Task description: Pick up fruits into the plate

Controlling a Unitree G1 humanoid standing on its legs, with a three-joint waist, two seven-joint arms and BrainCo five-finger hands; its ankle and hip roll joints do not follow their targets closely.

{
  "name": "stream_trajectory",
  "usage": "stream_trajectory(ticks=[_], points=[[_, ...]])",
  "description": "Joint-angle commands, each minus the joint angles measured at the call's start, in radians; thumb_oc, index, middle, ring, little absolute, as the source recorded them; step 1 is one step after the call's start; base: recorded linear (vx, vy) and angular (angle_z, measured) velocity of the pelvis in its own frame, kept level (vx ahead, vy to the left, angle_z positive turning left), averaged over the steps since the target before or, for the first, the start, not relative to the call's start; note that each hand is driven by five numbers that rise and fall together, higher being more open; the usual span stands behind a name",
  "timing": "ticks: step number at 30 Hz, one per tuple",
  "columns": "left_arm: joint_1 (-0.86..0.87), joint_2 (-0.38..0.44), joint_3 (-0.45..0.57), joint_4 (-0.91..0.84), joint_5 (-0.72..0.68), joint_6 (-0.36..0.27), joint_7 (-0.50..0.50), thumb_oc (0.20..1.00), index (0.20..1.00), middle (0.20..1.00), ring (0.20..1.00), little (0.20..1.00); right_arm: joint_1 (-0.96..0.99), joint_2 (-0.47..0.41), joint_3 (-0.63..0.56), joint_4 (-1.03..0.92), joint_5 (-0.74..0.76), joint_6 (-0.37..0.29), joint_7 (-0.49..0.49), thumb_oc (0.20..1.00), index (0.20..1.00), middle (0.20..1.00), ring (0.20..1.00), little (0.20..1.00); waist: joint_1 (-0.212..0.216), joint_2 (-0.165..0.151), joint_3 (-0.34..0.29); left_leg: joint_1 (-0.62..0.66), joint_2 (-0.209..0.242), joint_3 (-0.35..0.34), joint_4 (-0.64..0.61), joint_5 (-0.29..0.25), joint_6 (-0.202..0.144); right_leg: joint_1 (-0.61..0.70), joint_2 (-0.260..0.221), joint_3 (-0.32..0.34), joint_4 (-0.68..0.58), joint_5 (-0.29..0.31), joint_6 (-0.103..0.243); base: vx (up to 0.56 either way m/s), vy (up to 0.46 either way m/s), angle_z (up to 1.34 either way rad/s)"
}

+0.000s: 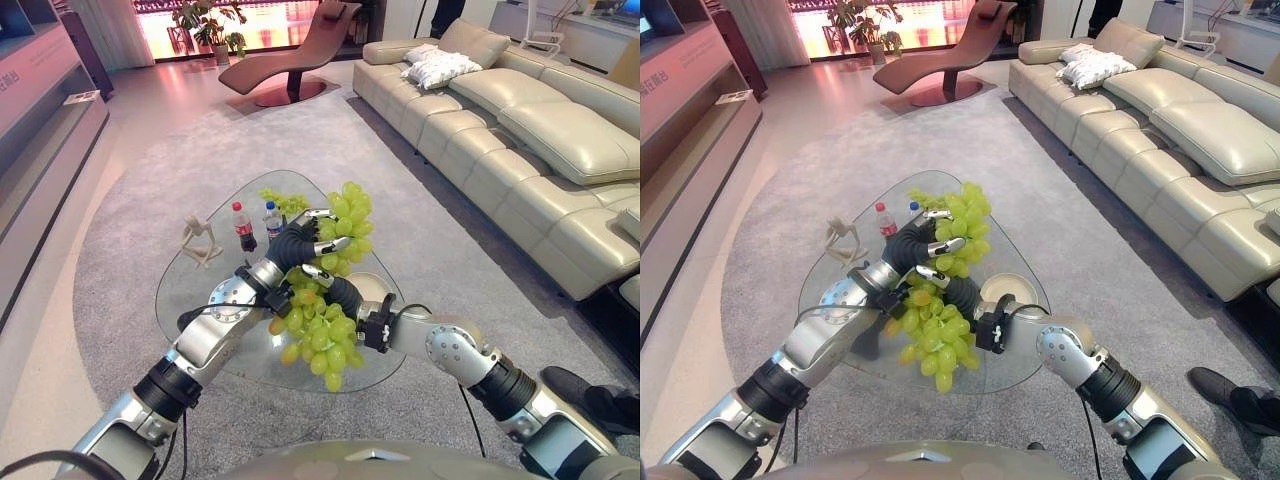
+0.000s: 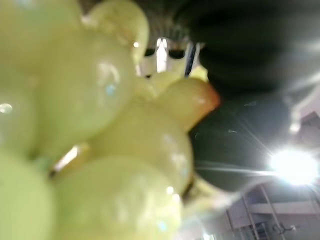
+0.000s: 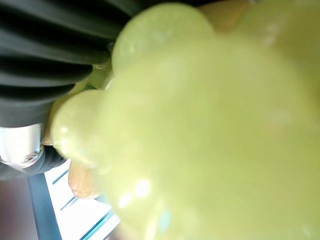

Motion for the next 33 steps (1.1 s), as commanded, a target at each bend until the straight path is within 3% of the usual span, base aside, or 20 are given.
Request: stream_trajectory(ticks=[1,10,18,23,28,33], points=[[-0.109,-0.017,0.067,0.039,-0.023,-0.019,0.002,1.000,1.000,1.000,1.000,1.000,-0.056,0.125,0.001,-0.136,0.031,-0.045,0.070,0.200,0.200,0.200,0.200,0.200,0.005,-0.013,0.063,-0.006,-0.020,-0.011,0.047,-0.132,0.029,0.034,-0.006,-0.062,0.068,-0.117,0.007,0.00,0.000,0.00],[-0.001,0.042,0.199,0.038,-0.101,-0.030,-0.035,1.000,1.000,1.000,1.000,1.000,0.022,0.045,-0.114,-0.124,0.003,-0.069,0.108,0.200,0.200,0.200,0.200,0.200,0.019,-0.013,0.078,-0.020,-0.026,-0.029,0.042,-0.126,0.030,0.032,-0.004,-0.074,0.068,-0.121,0.000,0.01,0.022,0.05],[0.091,0.041,0.322,0.075,-0.109,-0.059,0.037,1.000,1.000,1.000,1.000,1.000,0.085,0.009,-0.247,-0.076,-0.032,-0.129,0.095,0.200,0.200,0.200,0.200,0.200,0.035,-0.019,0.096,-0.040,-0.035,-0.047,0.041,-0.125,0.034,0.024,-0.004,-0.088,0.071,-0.128,-0.005,0.01,0.009,0.08],[0.104,0.033,0.348,0.133,-0.084,-0.074,0.045,1.000,1.000,1.000,1.000,1.000,0.069,-0.012,-0.300,-0.026,-0.054,-0.171,0.080,0.200,0.200,0.200,0.200,0.200,0.042,-0.023,0.118,-0.062,-0.037,-0.054,0.051,-0.128,0.034,0.005,-0.004,-0.092,0.079,-0.131,-0.008,-0.03,-0.009,0.10],[0.152,0.012,0.352,0.299,-0.016,-0.022,0.049,1.000,1.000,1.000,1.000,1.000,0.073,-0.044,-0.374,0.105,-0.152,-0.185,0.013,0.200,0.200,0.200,0.200,0.200,0.045,-0.021,0.151,-0.084,-0.044,-0.066,0.066,-0.133,0.039,-0.016,-0.002,-0.091,0.093,-0.137,-0.013,0.01,0.008,0.00],[0.091,-0.002,0.310,0.541,-0.004,-0.081,0.129,1.000,1.000,1.000,1.000,1.000,-0.040,-0.103,-0.387,0.296,-0.351,-0.241,-0.015,0.200,0.200,0.200,0.200,0.200,0.048,-0.012,0.265,-0.193,-0.063,-0.098,0.093,-0.116,0.048,-0.124,0.010,-0.073,0.166,-0.156,-0.025,-0.28,0.020,0.02]])
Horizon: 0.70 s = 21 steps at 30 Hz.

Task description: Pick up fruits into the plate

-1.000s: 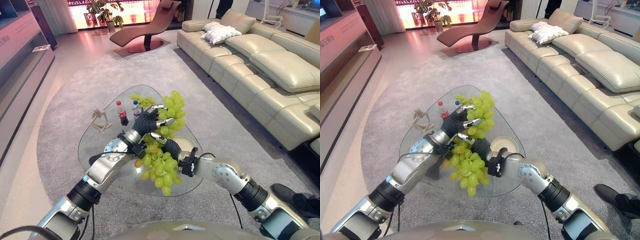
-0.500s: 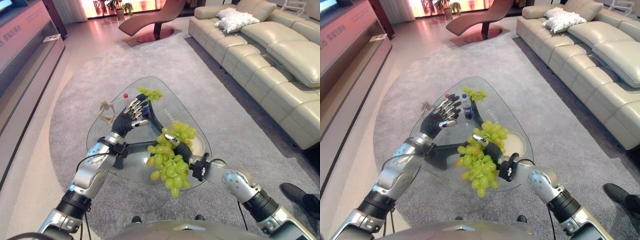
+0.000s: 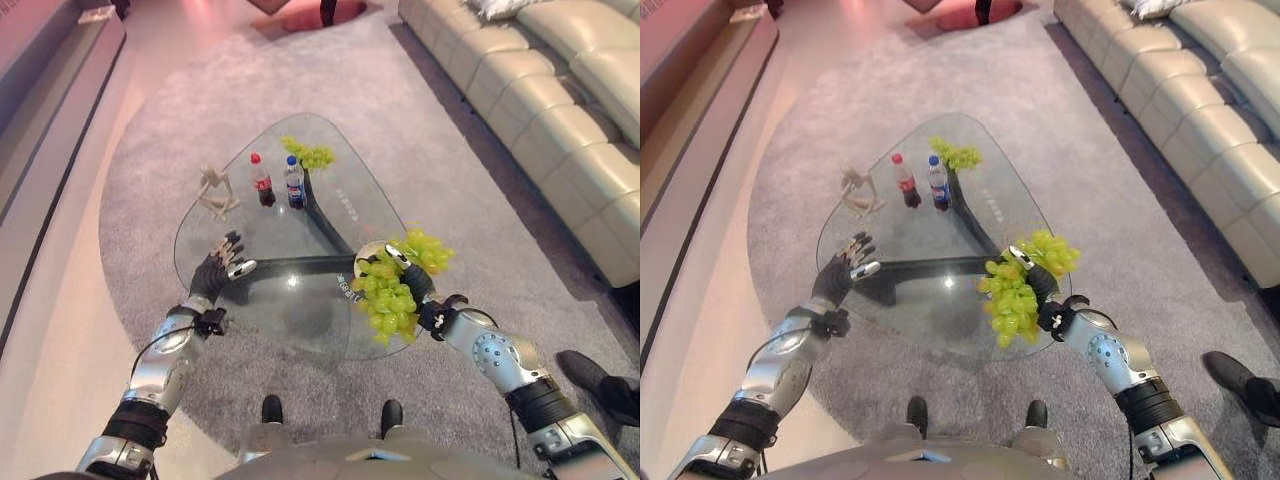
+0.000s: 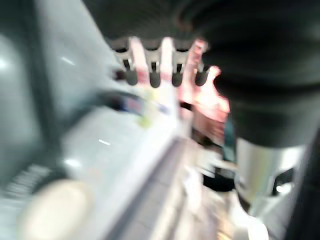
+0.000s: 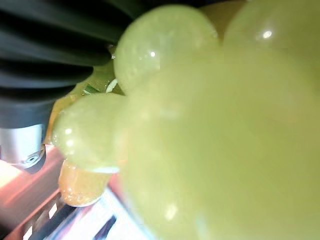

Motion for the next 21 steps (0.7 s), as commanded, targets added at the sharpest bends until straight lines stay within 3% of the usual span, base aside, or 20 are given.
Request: stream_trajectory(ticks=[1,3,7,13,18,21], points=[[-0.129,0.007,-0.001,0.109,0.007,-0.082,0.072,1.000,1.000,1.000,1.000,1.000,-0.189,-0.035,-0.030,0.024,-0.126,-0.104,-0.024,0.200,0.200,0.200,0.200,0.200,0.001,-0.025,0.117,-0.096,-0.062,-0.038,0.097,-0.129,0.049,-0.066,0.012,-0.018,0.181,-0.157,-0.033,-0.27,-0.010,0.05],[-0.164,-0.026,-0.008,0.248,0.029,-0.091,0.105,1.000,1.000,1.000,1.000,1.000,-0.227,-0.061,-0.035,0.152,-0.208,-0.133,-0.005,0.200,0.200,0.200,0.200,0.200,0.008,-0.022,0.155,-0.117,-0.070,-0.062,0.105,-0.124,0.050,-0.088,0.017,-0.025,0.207,-0.162,-0.041,-0.10,-0.024,0.09],[-0.137,-0.059,0.011,0.342,0.052,-0.058,0.137,1.000,1.000,1.000,1.000,1.000,-0.223,-0.095,-0.042,0.245,-0.323,-0.132,-0.032,0.200,0.200,0.200,0.200,0.200,0.017,-0.029,0.179,-0.109,-0.081,-0.084,0.108,-0.132,0.055,-0.076,0.020,-0.031,0.211,-0.171,-0.046,0.07,-0.031,0.14],[-0.108,-0.064,0.045,0.481,0.109,-0.089,0.113,1.000,1.000,1.000,1.000,1.000,-0.360,-0.178,-0.078,0.526,-0.492,-0.213,-0.042,0.200,0.200,0.200,0.200,0.200,0.065,-0.018,0.249,-0.158,-0.097,-0.093,0.123,-0.133,0.055,-0.117,0.023,-0.047,0.222,-0.170,-0.048,-0.04,-0.031,0.06],[-0.116,-0.057,0.023,0.507,0.142,-0.129,0.102,1.000,1.000,1.000,1.000,1.000,-0.497,-0.248,-0.060,0.646,-0.589,-0.244,-0.086,0.200,0.200,0.200,0.200,0.200,0.094,-0.004,0.318,-0.238,-0.116,-0.100,0.166,-0.127,0.061,-0.191,0.029,-0.051,0.265,-0.170,-0.056,-0.07,-0.044,0.12],[-0.120,-0.046,-0.020,0.496,0.227,-0.153,0.186,1.000,1.000,1.000,1.000,1.000,-0.593,-0.295,-0.025,0.728,-0.697,-0.267,-0.141,0.200,0.200,0.200,0.200,0.200,0.112,0.010,0.329,-0.329,-0.132,-0.110,0.201,-0.121,0.069,-0.286,0.032,-0.059,0.305,-0.164,-0.056,-0.04,-0.046,0.11]])
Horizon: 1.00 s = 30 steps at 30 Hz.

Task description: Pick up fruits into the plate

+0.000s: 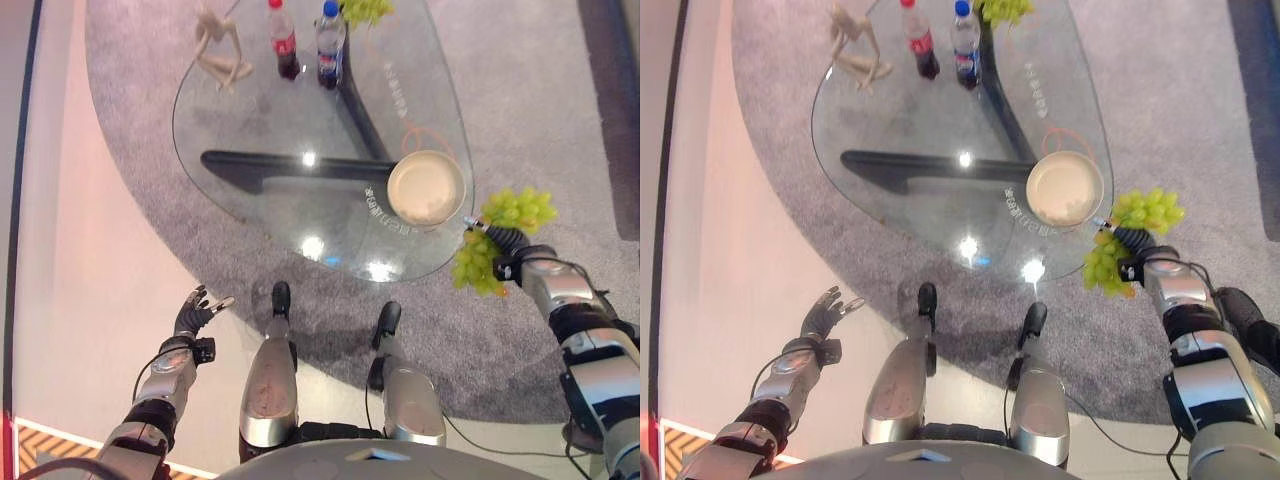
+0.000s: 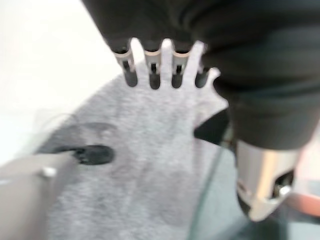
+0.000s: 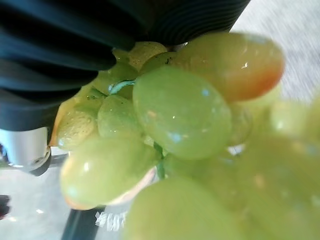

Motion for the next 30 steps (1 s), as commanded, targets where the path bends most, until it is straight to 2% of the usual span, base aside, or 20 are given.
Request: stream_trajectory(ticks=[1,2,4,9,16,17,20,22,24,29,30], points=[[-0.017,0.030,-0.042,0.016,0.107,-0.067,0.085,1.000,1.000,1.000,1.000,1.000,-0.087,-0.083,0.034,0.002,-0.101,-0.075,-0.057,0.200,0.200,0.200,0.200,0.200,0.024,-0.006,-0.015,-0.075,-0.128,-0.020,0.103,-0.144,0.067,-0.111,0.037,0.005,0.251,-0.187,-0.048,-0.02,-0.029,0.10],[-0.023,0.039,-0.061,0.016,0.197,-0.078,0.158,1.000,1.000,1.000,1.000,1.000,-0.122,-0.094,0.055,0.033,-0.148,-0.085,-0.078,0.200,0.200,0.200,0.200,0.200,0.030,-0.003,-0.015,-0.102,-0.133,-0.022,0.110,-0.142,0.070,-0.141,0.036,0.002,0.262,-0.185,-0.047,-0.03,-0.027,0.07],[-0.034,0.055,-0.108,0.006,0.238,-0.062,0.236,1.000,1.000,1.000,1.000,1.000,-0.190,-0.133,0.126,0.063,-0.233,-0.082,-0.139,0.200,0.200,0.200,0.200,0.200,0.042,0.006,-0.015,-0.168,-0.148,-0.031,0.131,-0.140,0.079,-0.213,0.035,-0.008,0.296,-0.188,-0.048,-0.01,-0.021,0.09],[-0.031,0.066,-0.147,-0.012,0.256,-0.069,0.313,1.000,1.000,1.000,1.000,1.000,-0.292,-0.177,0.215,0.105,-0.378,-0.068,-0.234,0.200,0.200,0.200,0.200,0.200,0.058,0.021,-0.015,-0.279,-0.174,-0.039,0.188,-0.137,0.090,-0.323,0.023,-0.025,0.353,-0.189,-0.051,0.01,0.003,0.12],[-0.006,0.094,-0.178,-0.074,0.236,-0.086,0.332,1.000,1.000,1.000,1.000,1.000,-0.397,-0.220,0.286,0.168,-0.498,0.006,-0.314,0.200,0.200,0.200,0.200,0.200,0.074,0.053,-0.015,-0.422,-0.191,-0.038,0.268,-0.147,0.106,-0.467,-0.001,-0.032,0.428,-0.192,-0.056,0.03,0.002,0.11],[0.013,0.098,-0.188,-0.087,0.228,-0.086,0.332,1.000,1.000,1.000,1.000,1.000,-0.397,-0.221,0.299,0.185,-0.512,0.022,-0.315,0.200,0.200,0.200,0.200,0.200,0.076,0.058,-0.015,-0.412,-0.195,-0.038,0.285,-0.182,0.104,-0.466,-0.004,-0.018,0.456,-0.227,-0.047,0.08,-0.005,0.03],[0.030,0.108,-0.198,-0.115,0.217,-0.095,0.329,1.000,1.000,1.000,1.000,1.000,-0.425,-0.228,0.328,0.223,-0.549,0.082,-0.293,0.200,0.200,0.200,0.200,0.200,0.085,0.078,-0.015,-0.453,-0.201,-0.034,0.308,-0.186,0.109,-0.513,-0.017,-0.016,0.489,-0.234,-0.050,0.04,0.020,0.05],[0.038,0.110,-0.203,-0.134,0.209,-0.096,0.325,1.000,1.000,1.000,1.000,1.000,-0.436,-0.229,0.335,0.254,-0.555,0.126,-0.260,0.200,0.200,0.200,0.200,0.200,0.089,0.092,-0.015,-0.475,-0.204,-0.032,0.320,-0.187,0.111,-0.539,-0.025,-0.014,0.505,-0.236,-0.052,0.01,0.021,0.01],[0.043,0.110,-0.206,-0.147,0.208,-0.097,0.324,1.000,1.000,1.000,1.000,1.000,-0.437,-0.234,0.336,0.276,-0.565,0.140,-0.257,0.200,0.200,0.200,0.200,0.200,0.092,0.101,-0.015,-0.488,-0.204,-0.030,0.325,-0.187,0.113,-0.556,-0.031,-0.012,0.513,-0.236,-0.054,0.01,0.015,0.01],[0.068,0.103,-0.221,-0.183,0.191,-0.100,0.314,1.000,1.000,1.000,1.000,1.000,-0.426,-0.240,0.293,0.334,-0.516,0.171,-0.343,0.200,0.200,0.200,0.200,0.200,0.100,0.140,-0.015,-0.523,-0.215,-0.036,0.353,-0.192,0.122,-0.602,-0.045,0.002,0.546,-0.245,-0.059,0.01,0.013,0.01],[0.074,0.101,-0.224,-0.185,0.188,-0.102,0.310,1.000,1.000,1.000,1.000,1.000,-0.429,-0.245,0.280,0.340,-0.513,0.176,-0.363,1.000,1.000,1.000,1.000,1.000,0.100,0.149,-0.015,-0.525,-0.217,-0.037,0.357,-0.193,0.123,-0.608,-0.044,0.008,0.550,-0.247,-0.060,0.02,0.038,-0.02]])
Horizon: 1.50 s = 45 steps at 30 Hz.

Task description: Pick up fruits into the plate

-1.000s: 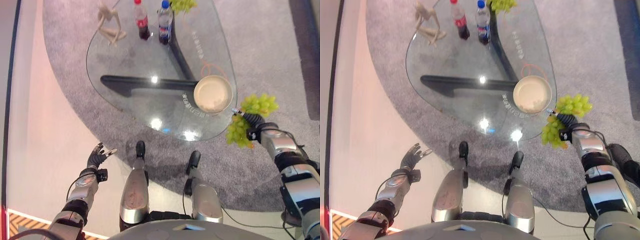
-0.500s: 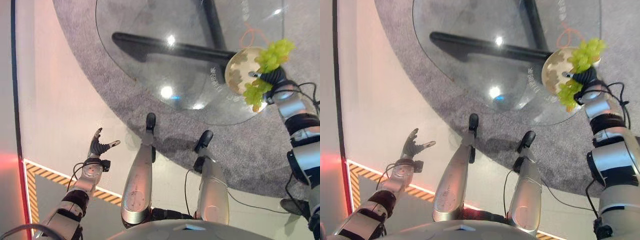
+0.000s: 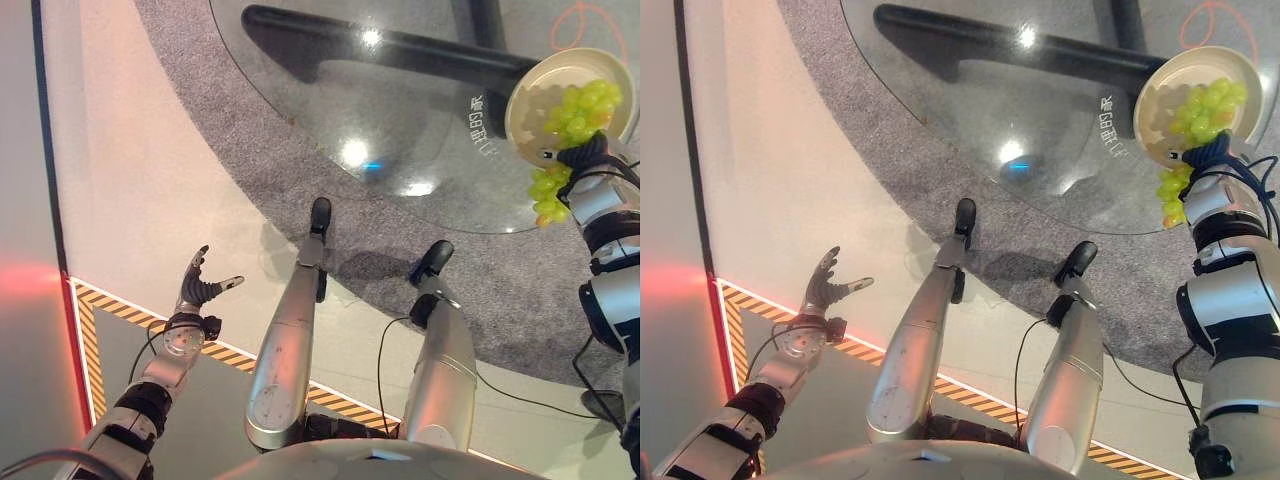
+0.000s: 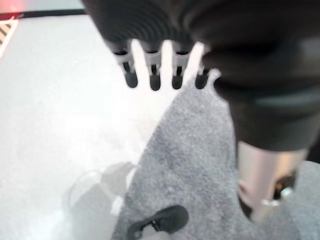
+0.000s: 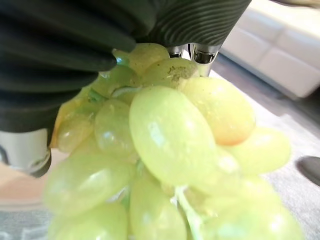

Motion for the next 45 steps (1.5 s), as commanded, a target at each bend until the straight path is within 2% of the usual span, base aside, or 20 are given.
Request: stream_trajectory(ticks=[1,4,8,10,17,22,25,26,27,30,31,35,36,39,43,45], points=[[0.099,-0.012,-0.037,-0.025,-0.038,-0.026,0.004,1.000,1.000,1.000,1.000,1.000,-0.008,-0.156,0.016,0.026,0.005,0.040,-0.073,1.000,1.000,1.000,1.000,1.000,-0.006,0.103,-0.040,-0.013,-0.117,0.017,0.095,-0.177,0.068,-0.050,0.105,-0.027,0.124,-0.133,-0.066,0.02,0.034,-0.03],[0.106,-0.016,-0.033,-0.027,-0.039,-0.023,0.001,1.000,1.000,1.000,1.000,1.000,-0.010,-0.162,0.006,0.040,0.000,0.033,-0.103,1.000,1.000,1.000,1.000,1.000,-0.006,0.112,-0.040,-0.010,-0.117,0.018,0.096,-0.176,0.069,-0.051,0.107,-0.022,0.130,-0.137,-0.068,0.00,0.000,0.00],[0.123,-0.007,-0.031,-0.041,-0.043,-0.006,-0.005,1.000,1.000,1.000,1.000,1.000,-0.024,-0.171,-0.009,0.024,-0.017,0.007,-0.211,1.000,1.000,1.000,1.000,1.000,-0.003,0.115,-0.040,0.004,-0.116,0.015,0.090,-0.174,0.068,-0.039,0.111,-0.027,0.136,-0.140,-0.067,0.00,0.000,0.00],[0.128,-0.003,-0.033,-0.043,-0.047,-0.003,-0.008,1.000,1.000,1.000,1.000,1.000,-0.029,-0.173,-0.014,0.019,-0.021,0.001,-0.226,1.000,1.000,1.000,1.000,1.000,-0.004,0.114,-0.040,0.006,-0.116,0.015,0.090,-0.174,0.068,-0.036,0.114,-0.026,0.136,-0.140,-0.068,0.00,0.000,0.00],[0.142,-0.002,-0.038,-0.032,-0.044,0.008,-0.002,1.000,1.000,1.000,1.000,1.000,-0.049,-0.182,-0.009,-0.016,-0.015,-0.067,-0.337,1.000,1.000,1.000,1.000,1.000,-0.007,0.109,-0.040,0.028,-0.113,0.013,0.074,-0.171,0.066,-0.017,0.127,-0.026,0.130,-0.141,-0.070,0.00,0.000,0.00],[0.155,-0.008,-0.034,-0.001,-0.043,-0.009,0.005,1.000,1.000,1.000,1.000,1.000,-0.044,-0.171,-0.010,-0.083,-0.056,-0.210,-0.480,1.000,1.000,1.000,1.000,1.000,-0.014,0.102,-0.040,0.069,-0.113,0.013,0.055,-0.173,0.064,0.020,0.140,-0.027,0.114,-0.141,-0.069,0.00,0.000,0.00],[0.156,-0.014,-0.028,0.016,-0.042,-0.016,0.008,1.000,1.000,1.000,1.000,1.000,-0.042,-0.161,-0.005,-0.131,-0.065,-0.250,-0.517,1.000,1.000,1.000,1.000,1.000,-0.018,0.092,-0.040,0.100,-0.113,0.015,0.039,-0.172,0.060,0.051,0.146,-0.028,0.090,-0.137,-0.068,-0.04,0.007,-0.01],[0.145,-0.018,-0.019,0.026,-0.040,-0.020,0.011,1.000,1.000,1.000,1.000,1.000,-0.045,-0.155,-0.009,-0.148,-0.057,-0.283,-0.540,1.000,1.000,1.000,1.000,1.000,-0.019,0.088,-0.040,0.090,-0.108,0.017,0.023,-0.138,0.062,0.050,0.150,-0.044,0.060,-0.099,-0.076,-0.12,0.024,-0.02],[0.140,-0.020,-0.013,0.038,-0.043,-0.021,0.004,1.000,1.000,1.000,1.000,1.000,-0.039,-0.148,-0.010,-0.159,-0.050,-0.309,-0.548,1.000,1.000,1.000,1.000,1.000,-0.022,0.083,-0.040,0.106,-0.107,0.016,0.015,-0.136,0.060,0.065,0.153,-0.044,0.050,-0.095,-0.075,-0.13,0.030,-0.03],[0.130,-0.030,-0.001,0.068,-0.039,-0.025,-0.005,1.000,1.000,1.000,1.000,1.000,-0.011,-0.128,-0.024,-0.186,-0.057,-0.354,-0.553,1.000,1.000,1.000,1.000,1.000,-0.029,0.071,-0.040,0.150,-0.105,0.017,-0.001,-0.139,0.056,0.106,0.158,-0.042,0.028,-0.092,-0.071,-0.05,0.020,-0.01],[0.111,-0.042,0.009,0.098,-0.031,-0.019,-0.013,1.000,1.000,1.000,1.000,1.000,0.026,-0.103,-0.036,-0.207,-0.050,-0.396,-0.533,1.000,1.000,1.000,1.000,1.000,-0.037,0.054,-0.040,0.210,-0.102,0.019,-0.026,-0.140,0.052,0.168,0.160,-0.042,-0.007,-0.087,-0.066,-0.06,0.028,0.00],[0.092,-0.052,0.028,0.140,-0.030,-0.010,-0.034,1.000,1.000,1.000,1.000,1.000,0.136,-0.058,-0.061,-0.266,-0.051,-0.455,-0.496,1.000,1.000,1.000,1.000,1.000,-0.055,0.028,-0.040,0.328,-0.085,0.013,-0.073,-0.142,0.043,0.280,0.158,-0.037,-0.053,-0.083,-0.055,-0.01,0.009,-0.01],[0.078,-0.057,0.039,0.163,-0.013,0.006,-0.037,1.000,1.000,1.000,1.000,1.000,0.201,-0.031,-0.090,-0.311,-0.014,-0.480,-0.471,1.000,1.000,1.000,1.000,1.000,-0.067,0.010,-0.040,0.383,-0.069,0.025,-0.104,-0.138,0.036,0.336,0.154,-0.036,-0.083,-0.077,-0.046,0.00,0.000,0.00],[0.049,-0.061,0.057,0.197,-0.001,0.034,-0.055,1.000,1.000,1.000,1.000,1.000,0.302,0.014,-0.135,-0.370,0.006,-0.511,-0.425,1.000,1.000,1.000,1.000,1.000,-0.082,-0.013,-0.043,0.451,-0.049,0.043,-0.149,-0.131,0.027,0.411,0.152,-0.037,-0.132,-0.067,-0.033,0.00,-0.008,-0.02],[0.046,-0.080,0.064,0.251,0.095,0.079,-0.079,1.000,1.000,1.000,1.000,1.000,0.540,0.132,-0.173,-0.465,0.077,-0.514,-0.334,1.000,1.000,1.000,1.000,1.000,-0.117,-0.059,-0.128,0.550,-0.009,0.071,-0.238,-0.126,0.009,0.522,0.154,-0.036,-0.243,-0.040,-0.014,0.08,-0.020,-0.10],[0.077,-0.101,0.069,0.289,0.118,0.106,-0.114,1.000,1.000,1.000,1.000,1.000,0.703,0.209,-0.189,-0.499,0.077,-0.543,-0.279,1.000,1.000,1.000,1.000,1.000,-0.141,-0.083,-0.188,0.607,0.007,0.091,-0.271,-0.128,0.002,0.582,0.154,-0.032,-0.287,-0.029,-0.004,0.17,-0.023,-0.21]])
